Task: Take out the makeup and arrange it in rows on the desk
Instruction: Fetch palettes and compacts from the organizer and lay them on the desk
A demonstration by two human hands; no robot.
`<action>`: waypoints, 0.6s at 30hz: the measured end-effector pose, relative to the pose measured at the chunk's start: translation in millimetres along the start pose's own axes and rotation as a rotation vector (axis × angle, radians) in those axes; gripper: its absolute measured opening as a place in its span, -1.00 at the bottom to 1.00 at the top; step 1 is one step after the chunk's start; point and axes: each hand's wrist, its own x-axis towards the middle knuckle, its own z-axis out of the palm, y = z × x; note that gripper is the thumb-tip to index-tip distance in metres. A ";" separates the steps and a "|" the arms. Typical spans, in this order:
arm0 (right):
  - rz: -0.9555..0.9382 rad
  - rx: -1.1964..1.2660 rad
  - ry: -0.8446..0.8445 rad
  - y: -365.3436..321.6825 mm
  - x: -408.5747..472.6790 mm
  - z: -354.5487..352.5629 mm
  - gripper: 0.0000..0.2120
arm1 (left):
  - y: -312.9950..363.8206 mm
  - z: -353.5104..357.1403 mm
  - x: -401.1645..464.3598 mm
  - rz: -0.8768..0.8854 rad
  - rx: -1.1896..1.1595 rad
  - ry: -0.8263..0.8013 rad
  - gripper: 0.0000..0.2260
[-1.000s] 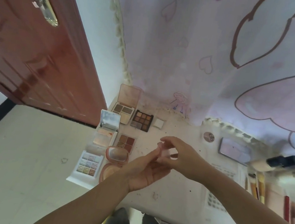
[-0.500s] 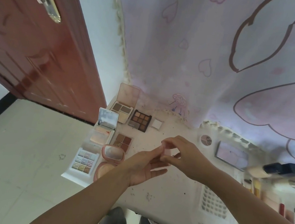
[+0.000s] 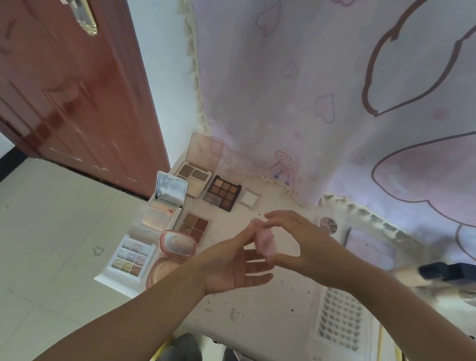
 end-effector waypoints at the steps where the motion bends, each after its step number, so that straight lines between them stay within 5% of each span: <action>1: -0.028 0.007 0.002 -2.0 -0.5 1.7 -0.63 | -0.4 0.3 0.3 -0.003 0.003 -0.006 -0.53; 11: -0.023 0.169 0.063 -2.7 6.2 10.8 -0.78 | -3.1 -7.5 -0.7 0.028 -0.092 -0.030 -0.53; 18: 0.170 0.505 -0.176 14.6 26.9 -1.9 -0.85 | -15.3 -19.1 -4.4 -0.141 -0.304 0.031 -0.53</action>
